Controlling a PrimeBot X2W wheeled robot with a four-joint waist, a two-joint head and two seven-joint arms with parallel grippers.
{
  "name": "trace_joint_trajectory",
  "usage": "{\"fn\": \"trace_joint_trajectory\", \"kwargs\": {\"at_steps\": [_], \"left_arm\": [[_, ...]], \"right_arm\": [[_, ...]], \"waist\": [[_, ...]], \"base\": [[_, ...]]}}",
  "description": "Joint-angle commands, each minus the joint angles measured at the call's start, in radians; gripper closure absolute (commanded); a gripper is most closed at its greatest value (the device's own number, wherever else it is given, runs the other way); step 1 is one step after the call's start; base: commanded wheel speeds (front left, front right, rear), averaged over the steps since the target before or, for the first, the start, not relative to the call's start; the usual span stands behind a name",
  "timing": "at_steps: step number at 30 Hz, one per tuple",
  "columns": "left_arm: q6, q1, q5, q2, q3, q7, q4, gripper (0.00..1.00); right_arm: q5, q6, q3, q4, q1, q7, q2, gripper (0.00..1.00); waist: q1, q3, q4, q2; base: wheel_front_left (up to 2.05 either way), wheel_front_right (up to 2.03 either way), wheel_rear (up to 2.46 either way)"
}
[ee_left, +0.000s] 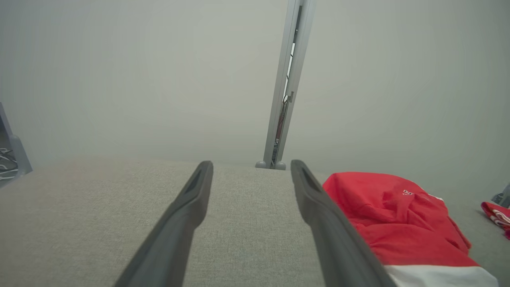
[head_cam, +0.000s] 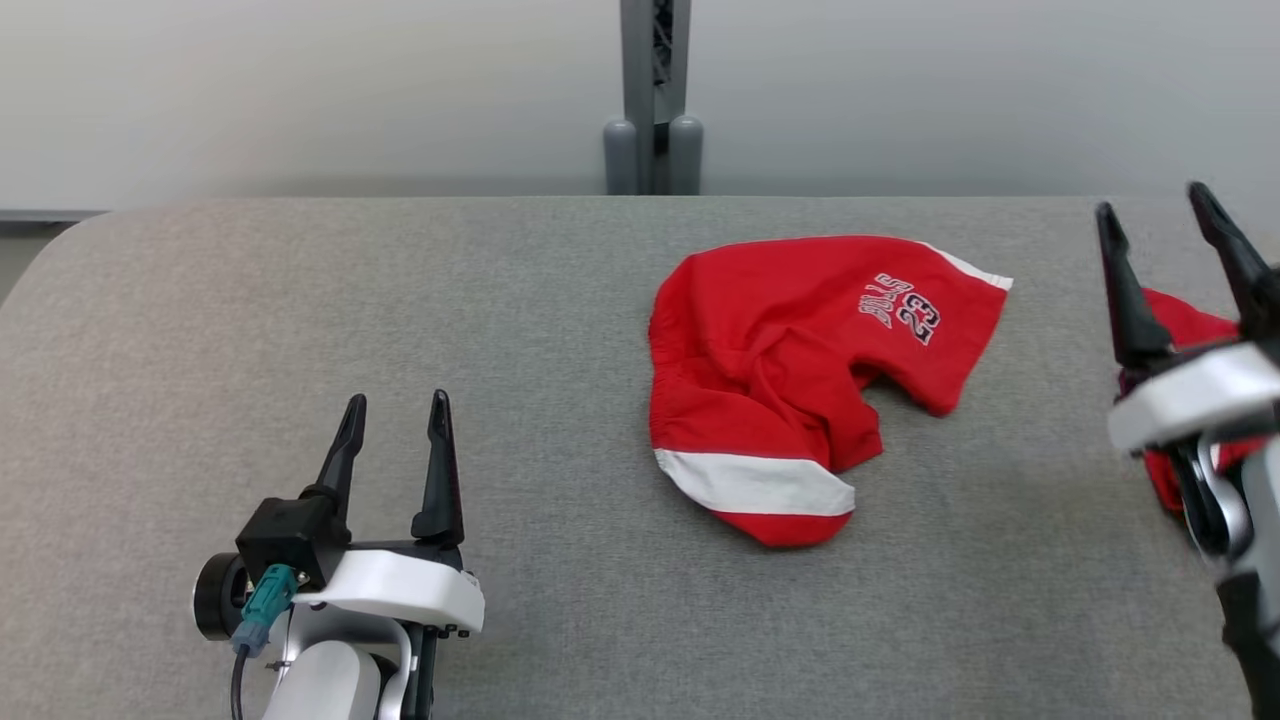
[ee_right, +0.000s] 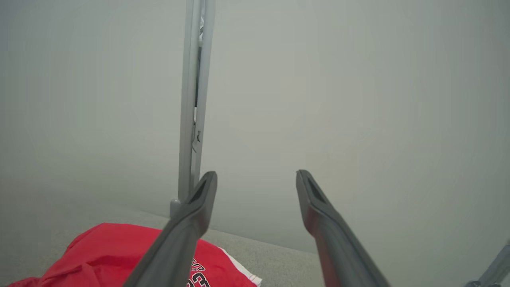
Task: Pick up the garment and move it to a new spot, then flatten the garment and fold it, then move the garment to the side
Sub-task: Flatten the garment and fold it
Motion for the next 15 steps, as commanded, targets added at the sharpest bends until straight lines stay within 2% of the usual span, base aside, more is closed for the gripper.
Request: {"fn": "trace_joint_trajectory", "kwargs": {"at_steps": [1, 4, 7, 11, 15], "left_arm": [[0.001, -0.016, -0.002, 0.004, 0.002, -0.002, -0.004, 0.0], [-0.001, -0.014, 0.001, 0.005, 0.0, -0.002, -0.006, 0.0], [-0.003, -0.006, 0.005, 0.004, -0.003, -0.002, -0.001, 0.0], [-0.006, 0.01, 0.004, 0.004, -0.008, -0.002, 0.018, 0.0], [-0.008, 0.013, 0.003, 0.004, -0.01, -0.002, 0.032, 0.0]], "right_arm": [[-0.008, 0.0, -0.029, -0.063, 0.069, -0.001, 0.015, 0.0], [-0.028, 0.0, -0.073, -0.205, 0.185, -0.001, 0.055, 0.0], [-0.032, 0.0, -0.1, -0.269, 0.283, -0.001, 0.093, 0.0], [-0.03, 0.0, -0.111, -0.287, 0.36, -0.001, 0.146, 0.0], [-0.038, 0.0, -0.098, -0.288, 0.382, -0.001, 0.162, 0.0]], "waist": [[0.0, -0.004, -0.012, -0.0001], [0.0, -0.004, -0.022, -0.0001], [0.0, -0.008, -0.031, -0.0001], [0.0, -0.011, -0.045, -0.0001], [0.0, -0.01, -0.057, -0.0001]], "base": [[0.0, 0.0, 0.0], [0.0, 0.0, 0.0], [0.0, 0.0, 0.0], [0.0, 0.0, 0.0], [0.0, 0.0, 0.0]]}}
